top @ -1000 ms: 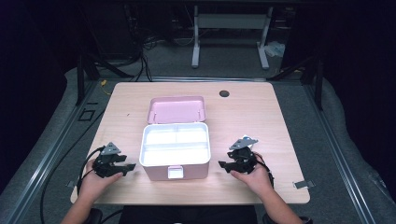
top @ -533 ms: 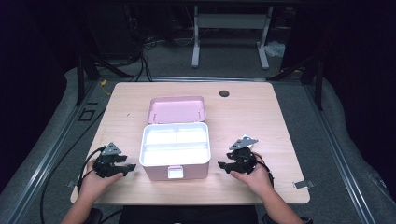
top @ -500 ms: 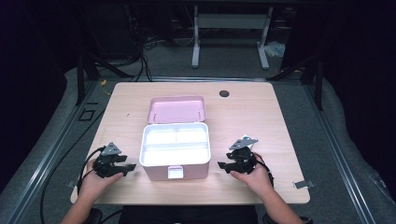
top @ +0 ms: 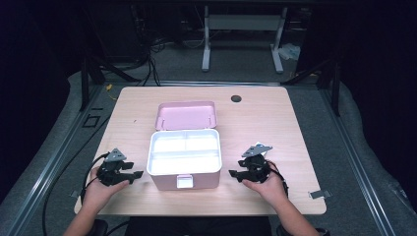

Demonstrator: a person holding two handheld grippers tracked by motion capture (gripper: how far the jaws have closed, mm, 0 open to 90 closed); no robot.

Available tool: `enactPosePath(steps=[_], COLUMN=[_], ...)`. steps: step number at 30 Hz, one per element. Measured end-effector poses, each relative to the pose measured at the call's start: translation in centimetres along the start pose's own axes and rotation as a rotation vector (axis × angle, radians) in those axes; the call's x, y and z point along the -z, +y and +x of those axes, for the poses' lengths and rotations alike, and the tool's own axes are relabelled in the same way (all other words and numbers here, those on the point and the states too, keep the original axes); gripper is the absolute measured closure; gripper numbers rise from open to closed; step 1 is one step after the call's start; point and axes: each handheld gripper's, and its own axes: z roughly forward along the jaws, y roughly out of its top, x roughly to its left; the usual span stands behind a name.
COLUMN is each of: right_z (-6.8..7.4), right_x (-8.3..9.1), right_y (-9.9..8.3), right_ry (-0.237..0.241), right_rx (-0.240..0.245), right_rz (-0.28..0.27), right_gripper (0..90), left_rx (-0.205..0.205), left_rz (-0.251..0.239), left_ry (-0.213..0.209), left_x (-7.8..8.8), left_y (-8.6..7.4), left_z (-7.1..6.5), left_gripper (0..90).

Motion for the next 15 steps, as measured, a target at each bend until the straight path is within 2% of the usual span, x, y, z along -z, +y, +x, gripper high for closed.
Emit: enactPosePath(steps=[1, 2, 3, 4, 5, 7, 8, 10, 12, 15], right_z=[0.1, 0.1, 0.1, 0.1, 0.2, 0.2, 0.2, 0.2, 0.2, 0.1], right_x=[0.1, 0.1, 0.2, 0.3, 0.4, 0.4, 0.4, 0.4, 0.4, 0.4], right_y=[0.1, 0.1, 0.1, 0.1, 0.2, 0.2, 0.2, 0.2, 0.2, 0.2], right_ry=[0.007, 0.007, 0.005, 0.003, -0.003, -0.003, -0.002, -0.003, -0.003, -0.004], right_rx=[-0.001, -0.001, 0.006, 0.007, 0.01, 0.012, 0.012, 0.01, 0.009, 0.003], right_rz=[-0.008, -0.008, -0.013, -0.013, -0.016, -0.019, -0.019, -0.018, -0.018, -0.019], right_gripper=[42.4, 42.4, 42.4, 42.3, 42.2, 42.2, 42.2, 42.0, 41.9, 41.9], left_rx=[0.014, 0.014, 0.033, 0.06, 0.103, 0.116, 0.126, 0.116, 0.101, 0.08], left_rz=[-0.026, -0.026, -0.039, -0.051, -0.086, -0.101, -0.131, -0.141, -0.142, -0.145], left_ry=[-0.024, -0.024, -0.046, -0.076, -0.13, -0.147, -0.166, -0.175, -0.177, -0.159], left_x=[0.5, 0.5, 0.8, 1.1, 1.7, 2.0, 2.6, 3.1, 3.4, 4.1], left_y=[0.5, 0.5, 0.8, 1.0, 1.6, 1.8, 2.4, 2.8, 3.0, 3.8], left_z=[0.0, 0.0, 0.1, 0.3, 0.6, 0.7, 0.8, 0.8, 0.8, 0.8], left_gripper=[41.2, 41.2, 41.2, 41.2, 40.6, 39.3, 34.4, 27.5, 26.8, 27.2])
